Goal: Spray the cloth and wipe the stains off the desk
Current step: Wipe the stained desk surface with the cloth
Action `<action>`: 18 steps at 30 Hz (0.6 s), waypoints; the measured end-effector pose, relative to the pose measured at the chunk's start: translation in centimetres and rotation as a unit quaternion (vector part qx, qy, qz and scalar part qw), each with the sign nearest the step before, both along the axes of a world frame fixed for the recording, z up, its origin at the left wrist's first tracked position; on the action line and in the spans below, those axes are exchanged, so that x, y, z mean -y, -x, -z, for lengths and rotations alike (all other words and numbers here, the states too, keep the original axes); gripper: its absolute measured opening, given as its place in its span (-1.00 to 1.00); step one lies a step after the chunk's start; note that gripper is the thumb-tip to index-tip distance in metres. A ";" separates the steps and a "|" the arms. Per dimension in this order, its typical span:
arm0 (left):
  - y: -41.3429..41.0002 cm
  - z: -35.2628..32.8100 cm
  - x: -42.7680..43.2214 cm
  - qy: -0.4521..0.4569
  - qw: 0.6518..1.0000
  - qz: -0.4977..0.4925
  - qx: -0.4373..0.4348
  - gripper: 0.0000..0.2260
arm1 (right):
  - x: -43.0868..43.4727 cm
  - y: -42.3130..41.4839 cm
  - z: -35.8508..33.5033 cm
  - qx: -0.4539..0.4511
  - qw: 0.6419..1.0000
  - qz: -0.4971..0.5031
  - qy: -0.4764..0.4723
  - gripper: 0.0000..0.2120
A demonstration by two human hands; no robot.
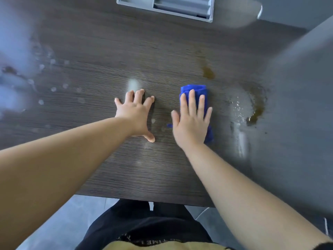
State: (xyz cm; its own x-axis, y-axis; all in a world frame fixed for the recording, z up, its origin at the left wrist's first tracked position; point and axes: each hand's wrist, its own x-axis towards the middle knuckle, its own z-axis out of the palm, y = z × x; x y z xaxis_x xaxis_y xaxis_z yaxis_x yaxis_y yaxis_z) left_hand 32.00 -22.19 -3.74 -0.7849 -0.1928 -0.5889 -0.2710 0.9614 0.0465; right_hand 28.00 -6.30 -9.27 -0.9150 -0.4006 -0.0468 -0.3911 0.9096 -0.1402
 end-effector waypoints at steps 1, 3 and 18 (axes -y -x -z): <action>-0.1 0.0 0.0 0.002 1.000 0.000 -0.002 0.17 | -0.6 -1.1 -0.1 -0.003 0.998 -0.069 -0.007 -0.45; -0.1 0.0 0.1 0.006 1.000 0.003 -0.004 0.17 | -3.8 -2.5 -0.2 -0.007 0.970 -0.242 -0.022 -0.48; 1.2 -1.0 0.2 -0.026 0.995 -0.086 -0.047 0.18 | -6.6 -2.0 -0.1 0.016 0.969 -0.243 -0.031 -0.48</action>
State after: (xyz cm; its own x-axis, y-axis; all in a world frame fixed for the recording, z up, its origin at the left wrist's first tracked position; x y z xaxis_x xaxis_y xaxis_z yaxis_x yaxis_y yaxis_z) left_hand 30.83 -22.39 -2.79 -0.7948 -0.3008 -0.5271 -0.4236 0.8969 0.1270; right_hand 29.96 0.29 -9.18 -0.6167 -0.7794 -0.1109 -0.7717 0.6263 -0.1103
